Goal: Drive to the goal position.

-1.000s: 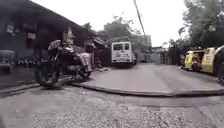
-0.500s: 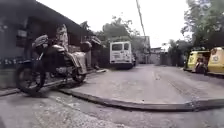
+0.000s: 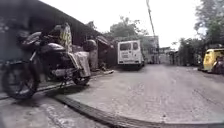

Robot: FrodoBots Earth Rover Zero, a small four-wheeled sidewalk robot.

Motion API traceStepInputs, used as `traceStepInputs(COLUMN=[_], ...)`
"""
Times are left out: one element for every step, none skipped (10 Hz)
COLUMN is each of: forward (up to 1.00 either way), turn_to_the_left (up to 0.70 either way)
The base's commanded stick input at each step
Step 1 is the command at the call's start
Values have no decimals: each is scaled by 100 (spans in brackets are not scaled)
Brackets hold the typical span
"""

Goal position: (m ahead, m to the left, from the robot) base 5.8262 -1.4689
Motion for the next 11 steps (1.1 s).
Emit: traceStepInputs(forward=[100,100,100,100,100,100,100,100,100,100,100], turn_to_the_left=[27,27,2,0,0,0,0,-21,-27,-27,-27])
